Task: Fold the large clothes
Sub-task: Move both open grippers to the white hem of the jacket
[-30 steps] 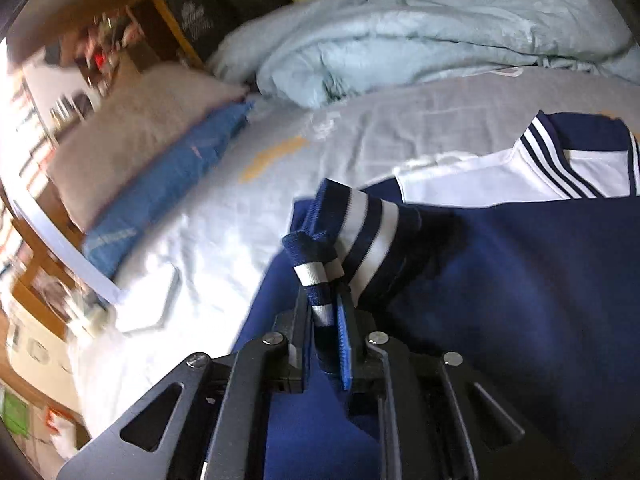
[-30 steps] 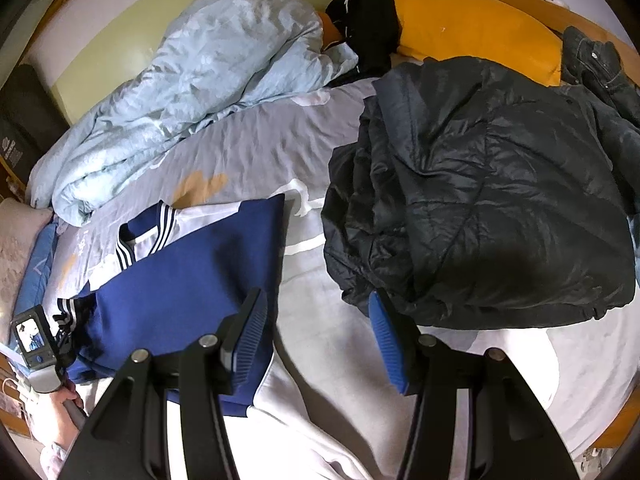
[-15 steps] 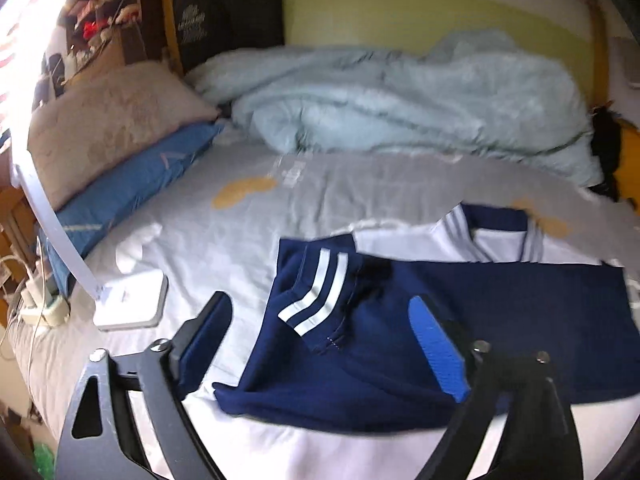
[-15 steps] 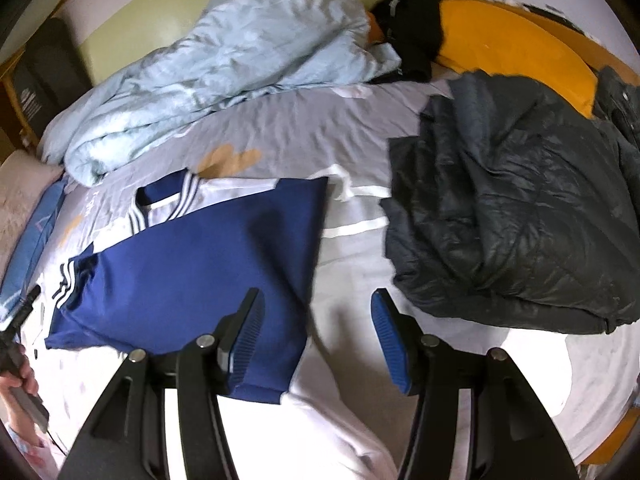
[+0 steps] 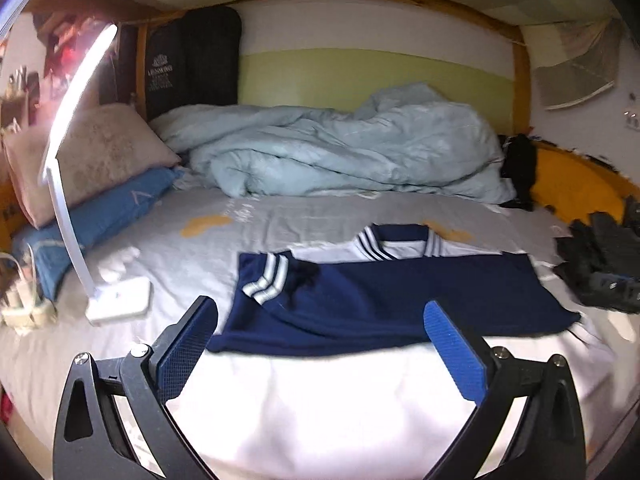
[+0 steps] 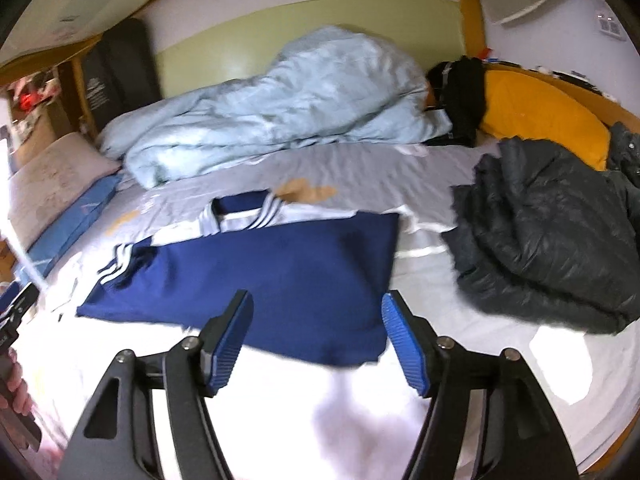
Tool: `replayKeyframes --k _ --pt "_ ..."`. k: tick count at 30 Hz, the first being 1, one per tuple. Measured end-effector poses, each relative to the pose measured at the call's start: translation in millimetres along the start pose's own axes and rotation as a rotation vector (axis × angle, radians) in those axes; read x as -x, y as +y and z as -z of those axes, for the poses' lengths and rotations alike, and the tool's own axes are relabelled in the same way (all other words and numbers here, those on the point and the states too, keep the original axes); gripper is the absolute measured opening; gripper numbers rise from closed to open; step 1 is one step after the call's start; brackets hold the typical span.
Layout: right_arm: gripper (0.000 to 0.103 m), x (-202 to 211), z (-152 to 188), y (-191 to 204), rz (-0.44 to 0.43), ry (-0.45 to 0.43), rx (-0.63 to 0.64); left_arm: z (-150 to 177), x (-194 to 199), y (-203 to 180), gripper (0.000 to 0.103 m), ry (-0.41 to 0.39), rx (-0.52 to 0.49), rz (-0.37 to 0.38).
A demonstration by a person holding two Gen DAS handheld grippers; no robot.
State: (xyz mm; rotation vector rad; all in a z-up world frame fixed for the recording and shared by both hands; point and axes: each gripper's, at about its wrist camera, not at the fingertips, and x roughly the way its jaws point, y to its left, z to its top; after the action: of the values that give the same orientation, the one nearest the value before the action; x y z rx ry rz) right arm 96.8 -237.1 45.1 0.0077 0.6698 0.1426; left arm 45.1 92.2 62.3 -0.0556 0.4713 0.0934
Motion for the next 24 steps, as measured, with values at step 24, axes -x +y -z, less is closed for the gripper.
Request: replayKeyframes --k 24 --pt "0.103 8 68 37 0.045 -0.023 0.086 59 15 -20 0.103 0.056 -0.097 0.021"
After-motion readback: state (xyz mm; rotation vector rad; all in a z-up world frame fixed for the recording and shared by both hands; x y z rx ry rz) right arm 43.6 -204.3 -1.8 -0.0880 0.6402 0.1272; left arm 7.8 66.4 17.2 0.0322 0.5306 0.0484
